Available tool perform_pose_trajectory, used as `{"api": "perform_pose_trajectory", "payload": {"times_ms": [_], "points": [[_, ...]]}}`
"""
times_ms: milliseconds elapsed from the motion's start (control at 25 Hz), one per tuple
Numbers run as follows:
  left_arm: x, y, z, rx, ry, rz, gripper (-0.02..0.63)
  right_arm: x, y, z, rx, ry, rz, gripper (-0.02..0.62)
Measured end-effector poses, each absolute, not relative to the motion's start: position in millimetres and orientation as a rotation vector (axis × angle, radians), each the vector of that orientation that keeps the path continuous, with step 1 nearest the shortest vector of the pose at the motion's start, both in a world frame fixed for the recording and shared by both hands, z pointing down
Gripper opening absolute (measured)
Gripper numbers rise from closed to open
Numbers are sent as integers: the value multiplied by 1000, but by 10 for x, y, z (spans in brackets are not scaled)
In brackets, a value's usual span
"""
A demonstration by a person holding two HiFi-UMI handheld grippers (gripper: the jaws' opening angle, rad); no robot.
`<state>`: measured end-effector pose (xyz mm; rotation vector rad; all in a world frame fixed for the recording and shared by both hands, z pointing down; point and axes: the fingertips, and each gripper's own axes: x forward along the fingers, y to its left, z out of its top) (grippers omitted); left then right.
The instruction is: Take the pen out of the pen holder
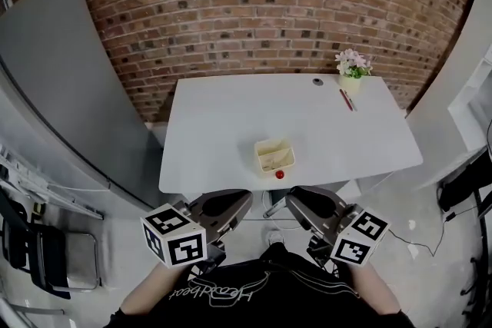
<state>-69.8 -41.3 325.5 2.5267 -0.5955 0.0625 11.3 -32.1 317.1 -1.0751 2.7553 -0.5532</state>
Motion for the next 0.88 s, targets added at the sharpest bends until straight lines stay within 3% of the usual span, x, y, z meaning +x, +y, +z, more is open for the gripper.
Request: {"api": "perform_pose_trajectory", "payload": {"times_ms": [880], "points": [[-644,-506,3378,2501,-554,72,2,78,-424,3273,-1109,2745,-592,69]]}}
